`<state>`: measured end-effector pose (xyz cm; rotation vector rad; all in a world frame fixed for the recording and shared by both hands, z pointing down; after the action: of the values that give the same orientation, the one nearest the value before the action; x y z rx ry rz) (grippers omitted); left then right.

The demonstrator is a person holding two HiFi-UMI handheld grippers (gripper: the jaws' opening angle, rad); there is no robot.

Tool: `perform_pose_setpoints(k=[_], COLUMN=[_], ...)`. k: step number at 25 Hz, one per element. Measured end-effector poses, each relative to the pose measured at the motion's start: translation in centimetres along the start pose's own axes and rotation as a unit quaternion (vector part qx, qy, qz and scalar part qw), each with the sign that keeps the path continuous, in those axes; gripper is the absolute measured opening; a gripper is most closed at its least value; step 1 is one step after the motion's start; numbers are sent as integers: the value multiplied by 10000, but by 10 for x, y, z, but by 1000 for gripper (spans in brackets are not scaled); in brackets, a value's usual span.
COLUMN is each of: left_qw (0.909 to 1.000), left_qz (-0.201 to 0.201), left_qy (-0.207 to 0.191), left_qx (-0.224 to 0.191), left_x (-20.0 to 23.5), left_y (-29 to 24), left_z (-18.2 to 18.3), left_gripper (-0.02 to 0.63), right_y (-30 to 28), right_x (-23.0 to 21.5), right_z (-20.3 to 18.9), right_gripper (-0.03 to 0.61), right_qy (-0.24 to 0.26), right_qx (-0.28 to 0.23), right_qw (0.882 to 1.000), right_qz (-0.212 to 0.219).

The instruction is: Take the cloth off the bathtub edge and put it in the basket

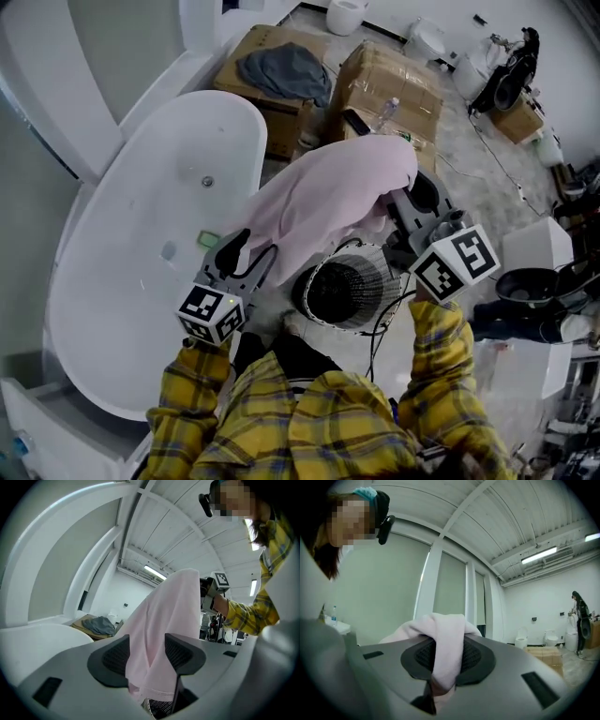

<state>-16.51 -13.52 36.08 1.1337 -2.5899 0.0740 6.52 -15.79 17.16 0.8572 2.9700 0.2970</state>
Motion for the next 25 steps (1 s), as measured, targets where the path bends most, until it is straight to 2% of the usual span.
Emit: perform_pose_setpoints(k=[7,12,20,25], left_qw=[9994,9989,9965,9931], left_qz=[-263,-434,-775,-1125], left_qy=[-199,-124,-210,-244], left_qx=[-88,-158,-241,-215], left_x=[-24,-45,-91,-125], left_y=[-5,-21,-55,-79], left_z=[16,20,25,24], left_gripper=[221,191,131,112], right_y=[56,97,166,211], right_x=[-11,-23,-47,-58], right_z=[41,54,92,109], right_gripper=[86,86,86,86], right_qy=[245,317,569,829], right_qx=[-277,-313,-632,-634], right_qw=[9979,9950,9853,9782], right_qz=[-532,-899,-1479,-1797])
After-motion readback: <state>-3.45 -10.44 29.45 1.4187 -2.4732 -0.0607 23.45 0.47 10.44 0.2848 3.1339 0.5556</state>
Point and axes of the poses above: the fingertips, and each gripper's own axes: y backward along the fingers, x to its left, z out of its top, the point moved 6 cm from there along y, backward along the fingers, and after that the axes turned 10 degrees about -x, right-handed, at the moved point
